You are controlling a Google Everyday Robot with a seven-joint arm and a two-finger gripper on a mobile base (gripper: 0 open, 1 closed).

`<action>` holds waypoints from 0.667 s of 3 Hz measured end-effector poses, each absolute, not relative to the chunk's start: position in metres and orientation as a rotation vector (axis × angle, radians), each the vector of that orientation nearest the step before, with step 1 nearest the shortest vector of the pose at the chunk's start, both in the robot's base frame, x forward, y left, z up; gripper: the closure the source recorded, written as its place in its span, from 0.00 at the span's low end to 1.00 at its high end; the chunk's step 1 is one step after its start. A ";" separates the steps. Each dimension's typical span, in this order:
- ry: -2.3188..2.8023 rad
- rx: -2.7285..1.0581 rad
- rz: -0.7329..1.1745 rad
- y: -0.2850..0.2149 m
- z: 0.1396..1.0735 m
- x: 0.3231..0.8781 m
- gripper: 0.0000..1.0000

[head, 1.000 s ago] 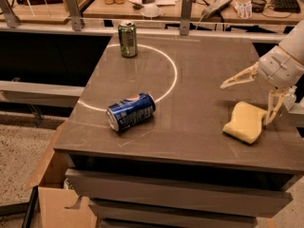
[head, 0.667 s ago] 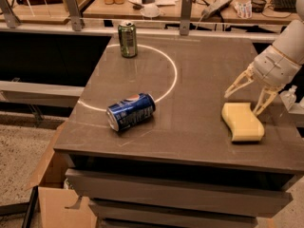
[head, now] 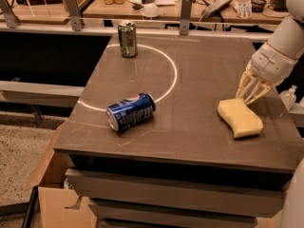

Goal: Move sponge near green can

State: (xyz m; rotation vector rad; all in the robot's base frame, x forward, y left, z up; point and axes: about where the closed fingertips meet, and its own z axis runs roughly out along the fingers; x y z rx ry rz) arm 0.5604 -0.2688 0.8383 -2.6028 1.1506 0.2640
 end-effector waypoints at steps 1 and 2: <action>1.254 -2.571 0.218 -0.282 0.857 0.556 0.94; 1.290 -2.551 0.144 -0.292 0.886 0.547 0.70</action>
Offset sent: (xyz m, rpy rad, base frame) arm -0.0817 -0.0396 0.0937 -0.0761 0.0758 -0.0930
